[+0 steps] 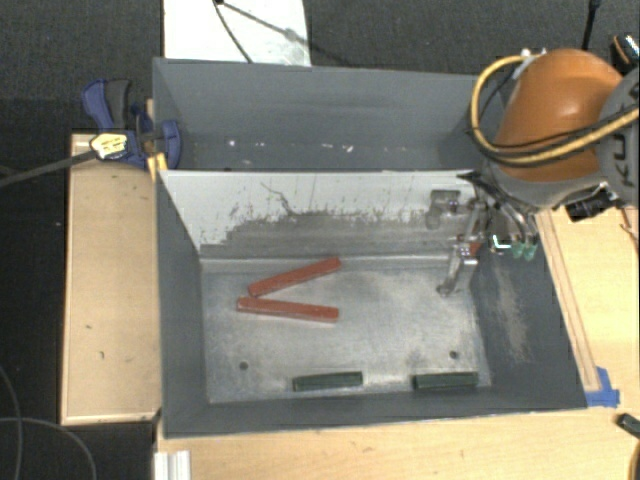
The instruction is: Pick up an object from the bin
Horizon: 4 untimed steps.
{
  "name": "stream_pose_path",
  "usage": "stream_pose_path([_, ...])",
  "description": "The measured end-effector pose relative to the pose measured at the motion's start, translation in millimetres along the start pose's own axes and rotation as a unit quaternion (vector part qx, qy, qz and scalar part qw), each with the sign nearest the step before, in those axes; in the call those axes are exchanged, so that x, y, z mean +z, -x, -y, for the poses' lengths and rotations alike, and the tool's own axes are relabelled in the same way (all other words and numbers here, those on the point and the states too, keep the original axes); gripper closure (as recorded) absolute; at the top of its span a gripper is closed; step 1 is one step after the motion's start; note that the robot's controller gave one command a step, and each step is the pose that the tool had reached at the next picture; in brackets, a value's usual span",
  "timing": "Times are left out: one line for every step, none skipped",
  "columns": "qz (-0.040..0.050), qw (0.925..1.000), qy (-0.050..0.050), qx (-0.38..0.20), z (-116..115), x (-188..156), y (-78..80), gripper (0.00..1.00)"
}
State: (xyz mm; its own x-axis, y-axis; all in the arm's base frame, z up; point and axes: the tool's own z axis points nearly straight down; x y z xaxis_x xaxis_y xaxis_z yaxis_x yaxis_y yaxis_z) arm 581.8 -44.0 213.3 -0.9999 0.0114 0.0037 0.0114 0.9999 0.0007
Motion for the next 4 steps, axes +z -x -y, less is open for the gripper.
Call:
stream_pose_path([-0.0004,0.9988,0.001,0.049,-57.4,71.3,-8.8,0.0])
stream_pose_path([0.0002,0.9986,0.001,-0.054,-135.6,145.1,-39.9,0.0])
stream_pose_path([0.0027,0.9986,0.0,-0.052,-133.3,142.9,-37.8,1.0])
stream_pose_path([0.008,0.9985,0.0,-0.054,-133.6,-29.0,-15.1,1.0])
